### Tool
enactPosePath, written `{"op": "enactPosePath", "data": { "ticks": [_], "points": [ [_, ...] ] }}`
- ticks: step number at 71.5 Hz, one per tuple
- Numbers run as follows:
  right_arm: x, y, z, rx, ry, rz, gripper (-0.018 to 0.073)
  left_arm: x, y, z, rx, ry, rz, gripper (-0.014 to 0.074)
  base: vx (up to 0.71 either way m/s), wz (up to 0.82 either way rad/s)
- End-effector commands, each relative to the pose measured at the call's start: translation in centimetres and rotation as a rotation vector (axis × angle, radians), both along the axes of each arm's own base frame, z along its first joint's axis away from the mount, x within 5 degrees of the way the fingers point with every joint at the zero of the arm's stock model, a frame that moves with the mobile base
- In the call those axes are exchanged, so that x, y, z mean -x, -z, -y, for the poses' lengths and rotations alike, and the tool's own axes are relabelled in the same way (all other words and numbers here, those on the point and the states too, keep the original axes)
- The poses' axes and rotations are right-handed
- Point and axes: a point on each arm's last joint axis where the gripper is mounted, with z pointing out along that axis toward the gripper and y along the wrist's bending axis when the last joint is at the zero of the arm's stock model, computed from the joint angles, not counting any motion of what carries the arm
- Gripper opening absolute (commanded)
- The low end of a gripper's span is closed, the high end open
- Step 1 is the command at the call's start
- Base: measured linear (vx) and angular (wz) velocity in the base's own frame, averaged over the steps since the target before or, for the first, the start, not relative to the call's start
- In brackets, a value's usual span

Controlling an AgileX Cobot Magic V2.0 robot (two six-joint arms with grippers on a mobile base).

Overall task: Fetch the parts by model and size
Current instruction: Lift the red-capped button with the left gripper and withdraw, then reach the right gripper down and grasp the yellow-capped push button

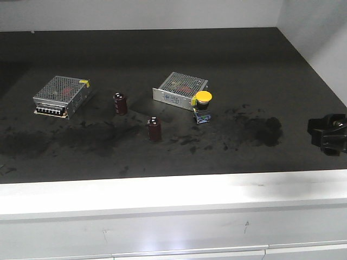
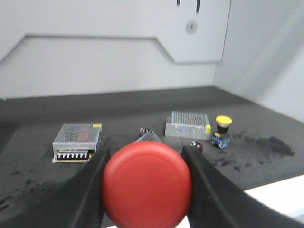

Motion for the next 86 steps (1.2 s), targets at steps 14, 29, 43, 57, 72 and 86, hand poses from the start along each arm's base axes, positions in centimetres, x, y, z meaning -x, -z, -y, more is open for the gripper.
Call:
{"op": "enactPosePath", "data": {
  "ticks": [14, 29, 43, 57, 72, 86],
  "points": [
    [-1.1, -3.2, -0.3, 0.031, -0.045, 0.128, 0.0557, -0.1, -0.7, 0.1, 0.025, 0.012, 0.053, -0.0007, 0.00, 0.00],
    [-4.0, -5.5, -1.5, 0.034, -0.156, 0.080, 0.0557, -0.1, -0.6, 0.1, 0.024, 0.012, 0.052, -0.0007, 0.00, 0.00],
    [-8.6, -5.7, -3.8, 0.009, -0.279, -0.001, 0.0557, -0.1, -0.6, 0.1, 0.024, 0.012, 0.052, -0.0007, 0.00, 0.00],
    [-13.0, -6.6, -9.1, 0.062, -0.397, -0.001, 0.0557, -0.1, -0.6, 0.1, 0.024, 0.012, 0.052, -0.0007, 0.00, 0.00],
    [-17.5, -6.5, -12.8, 0.090, -0.362, -0.118, 0.0557, -0.1, -0.6, 0.1, 0.024, 0.012, 0.052, -0.0007, 0.00, 0.00],
    [-21.3, -4.7, -13.9, 0.069, -0.300, -0.220, 0.0557, -0.1, -0.6, 0.1, 0.024, 0.012, 0.052, -0.0007, 0.00, 0.00]
  ]
}}
